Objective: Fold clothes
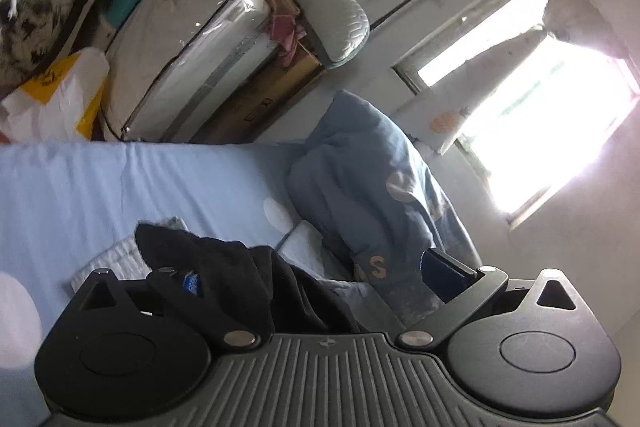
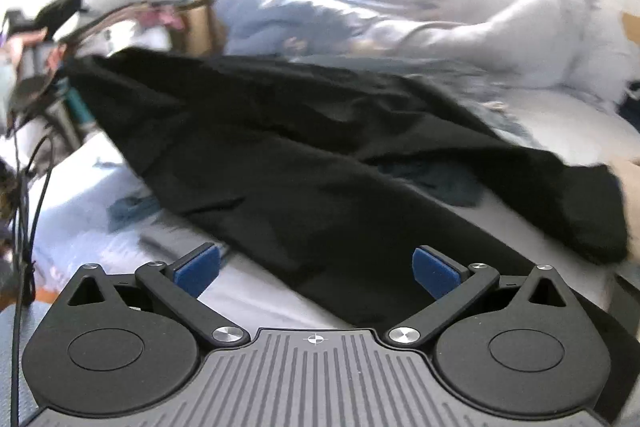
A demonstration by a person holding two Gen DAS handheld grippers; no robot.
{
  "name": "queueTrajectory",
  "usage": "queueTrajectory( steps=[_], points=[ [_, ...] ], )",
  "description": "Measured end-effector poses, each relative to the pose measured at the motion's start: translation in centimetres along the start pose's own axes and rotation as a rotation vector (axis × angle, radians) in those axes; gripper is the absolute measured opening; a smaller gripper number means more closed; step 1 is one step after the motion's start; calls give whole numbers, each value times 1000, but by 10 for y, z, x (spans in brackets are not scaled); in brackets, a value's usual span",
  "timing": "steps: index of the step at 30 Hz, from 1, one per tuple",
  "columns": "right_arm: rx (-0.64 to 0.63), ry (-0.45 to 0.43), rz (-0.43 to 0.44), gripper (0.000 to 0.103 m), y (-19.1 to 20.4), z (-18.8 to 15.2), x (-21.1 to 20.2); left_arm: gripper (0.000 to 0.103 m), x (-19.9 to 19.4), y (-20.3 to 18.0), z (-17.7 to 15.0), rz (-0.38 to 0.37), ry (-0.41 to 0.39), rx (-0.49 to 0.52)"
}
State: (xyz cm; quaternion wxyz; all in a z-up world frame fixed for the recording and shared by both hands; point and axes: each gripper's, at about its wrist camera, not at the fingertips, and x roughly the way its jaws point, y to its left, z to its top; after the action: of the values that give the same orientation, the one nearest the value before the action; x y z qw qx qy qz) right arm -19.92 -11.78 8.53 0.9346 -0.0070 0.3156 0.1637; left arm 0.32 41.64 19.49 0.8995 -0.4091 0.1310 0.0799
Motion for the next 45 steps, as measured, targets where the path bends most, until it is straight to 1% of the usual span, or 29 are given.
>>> queueTrajectory(
  steps=[1,2,4,5,6,8,10,11,15,17,19,22,24,26,29,32,34,35,36,37,38,39,40,41,43,45],
  points=[
    [-17,4,17,103,6,3,6,103,-1,-3,3,1,4,23],
    [-28,5,28,103,11,6,10,103,0,-7,5,3,13,68],
    [-36,-2,54,103,18,12,17,103,4,-13,5,42,63,182],
    [-32,-4,62,103,21,14,19,103,11,-16,5,98,113,250],
    [-28,0,68,103,22,15,22,103,17,-14,2,158,163,291],
    [-21,12,81,103,22,16,27,103,31,-4,-6,295,269,310],
    [-31,35,81,103,24,13,33,103,49,9,-21,436,392,362],
    [-33,46,84,103,24,12,36,103,56,17,-32,517,435,411],
    [-24,69,87,103,24,11,41,103,61,55,-61,818,417,606],
    [-36,62,78,103,23,13,41,103,41,75,-59,802,354,519],
    [-59,49,55,103,21,15,43,103,16,83,-56,742,261,436],
    [-90,32,-4,103,9,20,51,103,-11,72,-60,687,158,417],
    [-108,31,-33,103,-3,23,58,103,-21,57,-64,613,117,416],
    [-122,36,-65,103,-19,27,68,103,-29,41,-81,531,104,426],
    [-151,53,-85,103,-44,32,84,103,-33,18,-118,387,126,435],
    [-179,69,-87,103,-68,38,104,103,-35,-3,-162,251,167,424],
    [-185,103,-66,103,-83,42,122,103,-31,-17,-187,191,183,438],
    [-175,126,-47,103,-90,43,131,103,-28,-20,-195,160,193,427],
    [-150,162,-16,96,-100,43,142,103,-25,-23,-203,131,205,414],
    [-125,193,6,76,-106,43,150,103,-21,-23,-210,117,223,386],
    [-104,213,16,24,-109,42,152,103,-20,-21,-211,122,228,370],
    [-125,202,20,19,-104,39,146,103,-18,-20,-212,126,233,355],
    [-161,181,23,17,-97,36,137,103,-19,-18,-213,130,229,354],
    [-232,166,33,10,-85,29,128,103,-20,-15,-213,135,225,353],
    [-365,173,102,9,-58,9,111,103,-24,-10,-213,147,219,351],
    [-481,189,193,9,-33,-15,94,103,-28,-7,-214,178,217,336]
  ],
)
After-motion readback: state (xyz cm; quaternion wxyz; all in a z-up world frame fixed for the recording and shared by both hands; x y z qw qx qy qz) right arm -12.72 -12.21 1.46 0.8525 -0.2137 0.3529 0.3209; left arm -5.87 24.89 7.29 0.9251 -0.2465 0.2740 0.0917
